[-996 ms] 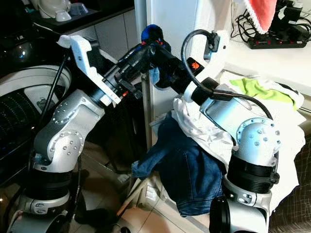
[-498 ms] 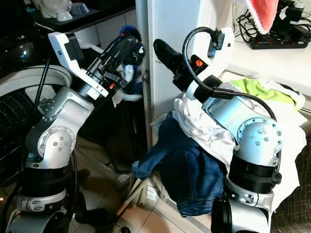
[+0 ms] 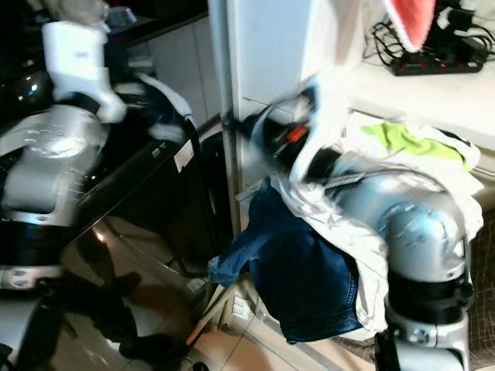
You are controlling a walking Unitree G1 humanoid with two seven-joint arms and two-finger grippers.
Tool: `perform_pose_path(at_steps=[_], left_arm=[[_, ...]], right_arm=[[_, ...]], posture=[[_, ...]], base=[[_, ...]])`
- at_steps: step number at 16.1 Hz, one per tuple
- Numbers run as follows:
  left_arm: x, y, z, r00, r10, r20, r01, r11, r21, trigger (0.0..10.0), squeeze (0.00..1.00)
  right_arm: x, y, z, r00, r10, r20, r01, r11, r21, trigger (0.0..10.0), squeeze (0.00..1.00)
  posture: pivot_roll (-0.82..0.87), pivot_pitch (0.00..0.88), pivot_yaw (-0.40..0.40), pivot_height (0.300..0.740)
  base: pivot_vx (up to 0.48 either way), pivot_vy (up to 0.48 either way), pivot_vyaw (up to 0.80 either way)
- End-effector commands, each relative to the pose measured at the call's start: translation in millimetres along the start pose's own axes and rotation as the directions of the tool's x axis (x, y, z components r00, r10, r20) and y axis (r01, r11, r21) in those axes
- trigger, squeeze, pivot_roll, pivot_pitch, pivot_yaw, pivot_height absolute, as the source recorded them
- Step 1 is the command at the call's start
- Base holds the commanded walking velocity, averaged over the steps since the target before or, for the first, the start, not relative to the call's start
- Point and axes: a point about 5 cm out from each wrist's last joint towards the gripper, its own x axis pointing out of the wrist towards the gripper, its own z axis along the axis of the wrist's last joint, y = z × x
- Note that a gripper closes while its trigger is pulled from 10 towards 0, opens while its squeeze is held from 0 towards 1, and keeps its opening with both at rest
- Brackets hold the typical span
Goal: Clothes washing
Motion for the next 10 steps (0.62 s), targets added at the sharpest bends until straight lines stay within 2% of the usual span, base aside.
perform_pose_path(at_steps=[1,2,3,4,5,7,8,10], left_arm=[[4.2,19.5,-7.8,0.995,0.089,-0.046,-0.087,0.995,0.041,0.0,0.0],[6.9,33.1,-21.5,0.989,0.123,-0.082,-0.118,0.991,0.061,0.0,0.0],[7.7,34.9,-26.1,0.987,0.129,-0.093,-0.122,0.99,0.074,0.0,0.0],[8.4,39.7,-41.0,0.977,0.159,-0.143,-0.143,0.983,0.117,1.1,0.0],[7.2,44.2,-52.3,0.963,0.194,-0.185,-0.167,0.974,0.153,10.0,0.0],[3.3,52.7,-68.4,0.936,0.256,-0.241,-0.23,0.964,0.132,10.0,0.0],[1.6,53.0,-74.0,0.933,0.242,-0.265,-0.22,0.969,0.111,10.0,1.0],[0.7,54.6,-81.6,0.923,0.242,-0.301,-0.223,0.97,0.096,10.0,1.0]], right_arm=[[1.8,13.7,-0.9,0.998,0.062,-0.015,-0.063,0.997,-0.035,10.0,0.0],[5.0,16.3,-3.5,0.997,0.069,-0.022,-0.07,0.996,-0.047,10.0,0.0],[5.5,16.0,-4.2,0.997,0.07,-0.021,-0.071,0.996,-0.054,10.0,0.0],[7.3,15.6,-5.2,0.997,0.069,-0.015,-0.07,0.995,-0.066,10.0,0.0],[8.8,16.1,-5.5,0.998,0.067,-0.01,-0.068,0.995,-0.068,10.0,0.0],[10.0,19.3,-6.9,0.997,0.081,-0.011,-0.081,0.995,-0.065,10.0,0.0],[10.3,21.2,-8.0,0.996,0.087,-0.015,-0.088,0.994,-0.065,10.0,0.0],[10.5,22.5,-10.3,0.995,0.092,-0.022,-0.094,0.993,-0.07,10.0,0.0]], posture=[[-0.01,0.0,0.098,0.74],[-0.01,0.0,0.098,0.74],[-0.01,0.0,0.098,0.74],[-0.01,0.0,0.095,0.74],[-0.01,0.0,0.093,0.74],[-0.01,0.0,0.092,0.74],[-0.02,0.0,0.094,0.74],[-0.02,0.0,0.094,0.74]], base=[[0.0,0.0,0.0],[0.0,0.0,0.0],[0.0,0.0,0.0],[0.0,0.0,0.0],[0.0,0.0,0.0],[0.0,0.0,0.0],[0.0,0.0,0.0],[0.0,0.0,0.0]])
